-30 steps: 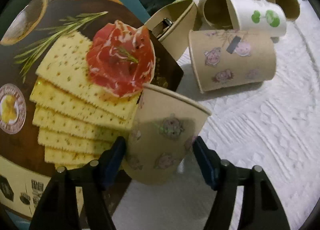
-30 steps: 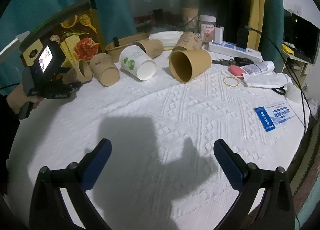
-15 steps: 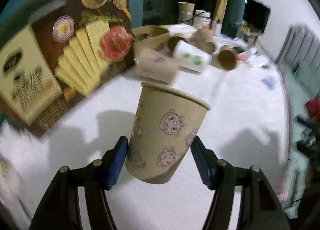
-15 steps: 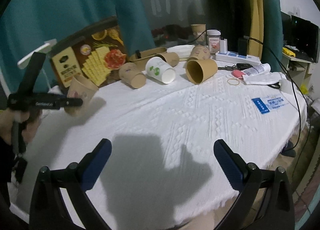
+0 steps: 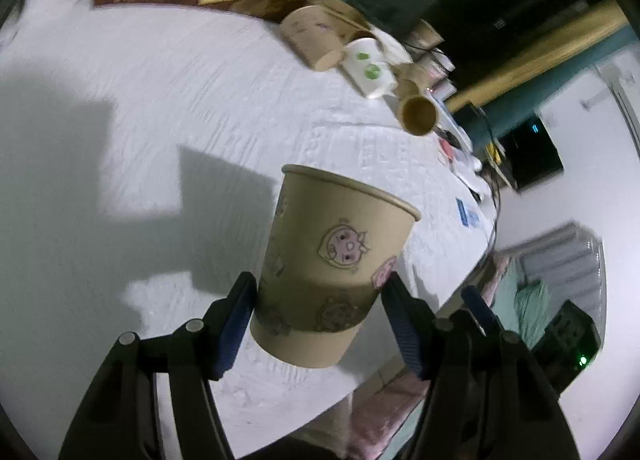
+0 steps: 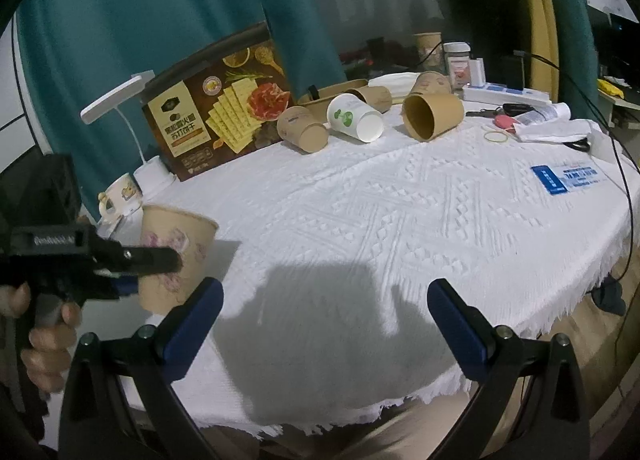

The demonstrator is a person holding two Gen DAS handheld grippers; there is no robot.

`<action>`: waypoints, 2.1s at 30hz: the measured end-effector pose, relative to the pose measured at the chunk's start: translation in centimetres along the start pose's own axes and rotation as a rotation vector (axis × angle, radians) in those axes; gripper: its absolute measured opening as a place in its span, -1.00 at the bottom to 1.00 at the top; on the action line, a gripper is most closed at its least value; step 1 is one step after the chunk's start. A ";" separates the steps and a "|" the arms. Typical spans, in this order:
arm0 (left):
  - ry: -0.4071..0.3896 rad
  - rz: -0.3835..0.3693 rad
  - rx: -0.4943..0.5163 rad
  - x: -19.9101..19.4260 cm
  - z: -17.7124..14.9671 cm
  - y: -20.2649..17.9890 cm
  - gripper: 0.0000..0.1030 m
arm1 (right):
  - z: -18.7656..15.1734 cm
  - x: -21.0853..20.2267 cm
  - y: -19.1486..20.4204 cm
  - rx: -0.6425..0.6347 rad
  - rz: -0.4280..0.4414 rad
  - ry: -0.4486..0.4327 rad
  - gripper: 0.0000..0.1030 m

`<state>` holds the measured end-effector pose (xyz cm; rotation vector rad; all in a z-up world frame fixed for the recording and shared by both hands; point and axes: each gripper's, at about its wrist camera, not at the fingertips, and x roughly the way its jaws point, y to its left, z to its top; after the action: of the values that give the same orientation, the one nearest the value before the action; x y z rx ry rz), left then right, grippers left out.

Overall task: Flip cup upright
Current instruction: 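Lift the pig-print cup with the left gripper and rotate it upright, then grasp the cup with the right gripper while the left gripper releases it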

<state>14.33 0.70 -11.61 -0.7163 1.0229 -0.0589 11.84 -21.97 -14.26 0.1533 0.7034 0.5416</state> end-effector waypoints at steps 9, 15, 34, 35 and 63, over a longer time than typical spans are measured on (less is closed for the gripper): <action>0.023 -0.002 -0.127 1.3 -0.5 2.7 0.26 | 1.2 3.5 0.5 -0.040 0.068 0.094 0.96; 0.007 -0.047 -0.087 0.4 -0.4 3.2 0.43 | 2.4 4.9 1.0 -0.034 0.126 0.143 0.96; -0.284 0.160 0.208 -9.9 -2.1 9.0 0.48 | 6.4 14.9 9.8 -0.034 0.412 0.665 0.97; -0.286 0.160 0.208 -10.1 -2.2 9.5 0.48 | 6.3 15.5 10.3 -0.040 0.415 0.685 0.97; -0.276 0.147 0.215 -10.6 -3.4 12.1 0.48 | 6.6 12.9 12.2 -0.337 0.132 0.212 0.24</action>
<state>2.57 12.20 -11.54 -0.4372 0.7871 0.0560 19.16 -4.53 -12.88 -0.1760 0.8004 0.8025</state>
